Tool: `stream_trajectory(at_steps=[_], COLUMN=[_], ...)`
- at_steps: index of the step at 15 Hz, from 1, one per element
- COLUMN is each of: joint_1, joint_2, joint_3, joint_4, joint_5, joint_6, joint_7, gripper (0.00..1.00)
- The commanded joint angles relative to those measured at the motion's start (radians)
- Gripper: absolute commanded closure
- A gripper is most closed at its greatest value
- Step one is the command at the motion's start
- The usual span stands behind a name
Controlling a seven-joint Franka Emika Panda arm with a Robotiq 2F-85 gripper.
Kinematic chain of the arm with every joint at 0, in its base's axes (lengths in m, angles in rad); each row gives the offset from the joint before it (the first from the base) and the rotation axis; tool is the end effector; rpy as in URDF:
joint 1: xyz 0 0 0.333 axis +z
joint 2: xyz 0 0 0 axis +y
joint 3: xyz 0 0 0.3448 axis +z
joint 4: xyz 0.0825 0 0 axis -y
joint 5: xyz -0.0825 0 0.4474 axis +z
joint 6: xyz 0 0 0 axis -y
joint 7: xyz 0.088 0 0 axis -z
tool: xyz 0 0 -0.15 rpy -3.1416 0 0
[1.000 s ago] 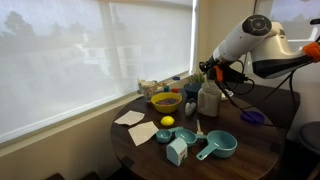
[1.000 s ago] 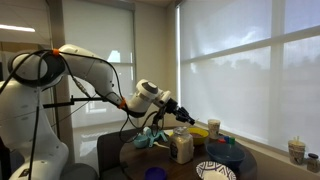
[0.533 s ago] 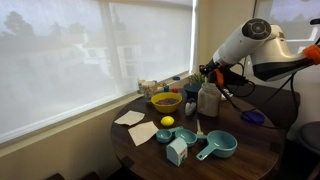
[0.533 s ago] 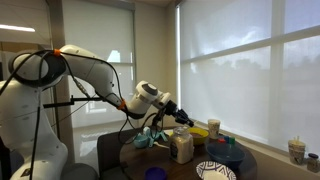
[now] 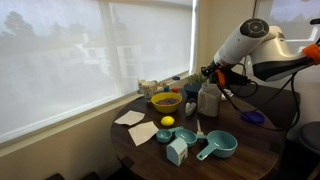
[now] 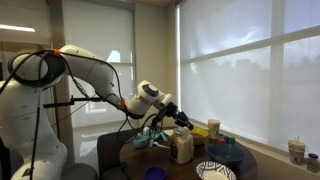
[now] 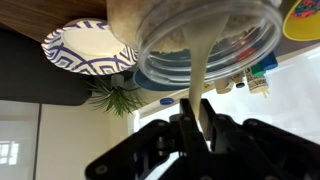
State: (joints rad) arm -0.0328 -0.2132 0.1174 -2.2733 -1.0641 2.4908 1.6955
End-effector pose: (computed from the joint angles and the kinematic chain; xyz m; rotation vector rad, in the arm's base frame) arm 0.5884 0.0332 0.4595 2.4038 -1.1027 1.2369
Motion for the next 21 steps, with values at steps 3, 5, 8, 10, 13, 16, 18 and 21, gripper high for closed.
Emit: stream_trajectory(at_steps=[3,5,8,10,13,16,18,21], joint_1=[0.021,0.020,0.017,0.013,0.012,0.011,0.010,0.012], joint_2=[0.010,0.011,0.016,0.017,0.017,0.023,0.027,0.035], joint_3=[-0.018,-0.014,-0.009,-0.006,-0.007,-0.014,-0.014,-0.016], joint_4=[0.032,0.041,0.059,0.070,0.084,0.108,0.124,0.145], joint_5=[0.152,0.183,0.220,0.232,0.260,0.297,0.319,0.362], joint_6=[-0.061,-0.076,-0.115,-0.135,-0.168,-0.204,-0.230,-0.263], joint_7=[-0.071,-0.073,-0.061,-0.047,-0.044,-0.057,-0.052,-0.055], gripper=[0.97,0.97,0.97,0.97,0.97,0.97,0.97,0.97])
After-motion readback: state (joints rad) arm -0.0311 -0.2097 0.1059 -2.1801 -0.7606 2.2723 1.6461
